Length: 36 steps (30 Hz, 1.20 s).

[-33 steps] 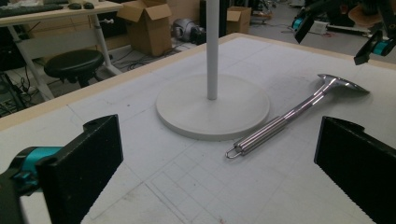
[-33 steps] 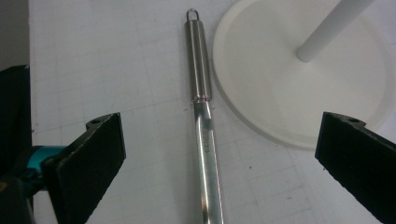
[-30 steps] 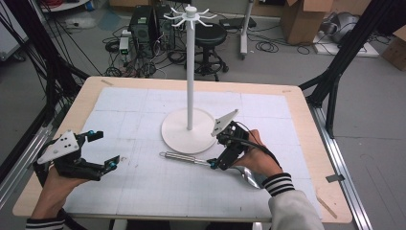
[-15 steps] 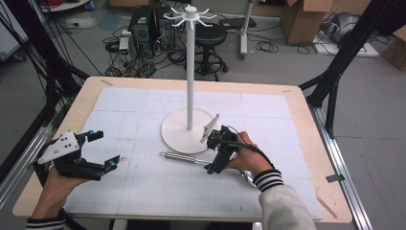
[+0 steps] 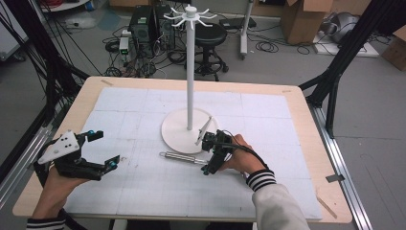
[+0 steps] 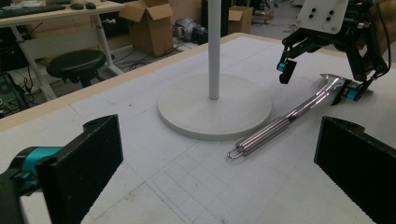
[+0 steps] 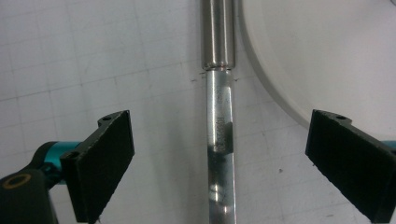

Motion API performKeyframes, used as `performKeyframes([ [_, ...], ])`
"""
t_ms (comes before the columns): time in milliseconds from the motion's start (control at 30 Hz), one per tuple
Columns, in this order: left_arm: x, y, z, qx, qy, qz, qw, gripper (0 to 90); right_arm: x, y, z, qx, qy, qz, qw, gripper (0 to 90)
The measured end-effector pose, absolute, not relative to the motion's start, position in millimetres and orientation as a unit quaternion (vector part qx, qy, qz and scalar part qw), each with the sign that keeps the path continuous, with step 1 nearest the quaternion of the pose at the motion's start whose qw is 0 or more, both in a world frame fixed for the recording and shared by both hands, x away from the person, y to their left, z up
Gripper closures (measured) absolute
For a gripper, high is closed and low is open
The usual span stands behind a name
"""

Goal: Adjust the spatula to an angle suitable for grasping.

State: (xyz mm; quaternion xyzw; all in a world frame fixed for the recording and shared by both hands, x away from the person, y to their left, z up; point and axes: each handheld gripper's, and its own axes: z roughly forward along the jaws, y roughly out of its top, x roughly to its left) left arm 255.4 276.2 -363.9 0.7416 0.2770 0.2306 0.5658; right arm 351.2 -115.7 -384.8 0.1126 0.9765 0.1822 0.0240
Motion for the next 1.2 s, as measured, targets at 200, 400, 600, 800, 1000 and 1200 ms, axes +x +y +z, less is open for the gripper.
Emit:
performKeyframes([
  [200, 255, 276, -364, 0.742, 0.275, 0.23, 0.566, 1.7, 353, -114, -393, 0.128, 0.977, 0.171, 0.018, 29.2],
  [400, 255, 278, -363, 0.74, 0.276, 0.231, 0.567, 1.7, 354, -113, -398, 0.132, 0.978, 0.161, 0.023, 35.4],
  [600, 255, 278, -363, 0.741, 0.275, 0.231, 0.567, 1.7, 354, -111, -401, 0.131, 0.98, 0.149, 0.022, 45.3],
  [800, 255, 280, -363, 0.74, 0.277, 0.23, 0.568, 1.7, 354, -109, -405, 0.125, 0.983, 0.133, 0.019, 53.2],
  [1000, 255, 281, -363, 0.74, 0.279, 0.23, 0.568, 1.7, 354, -109, -406, 0.125, 0.984, 0.124, 0.019, 60.6],
  [1200, 255, 281, -364, 0.74, 0.279, 0.229, 0.567, 1.7, 355, -108, -408, 0.121, 0.985, 0.12, 0.019, 66.4],
])
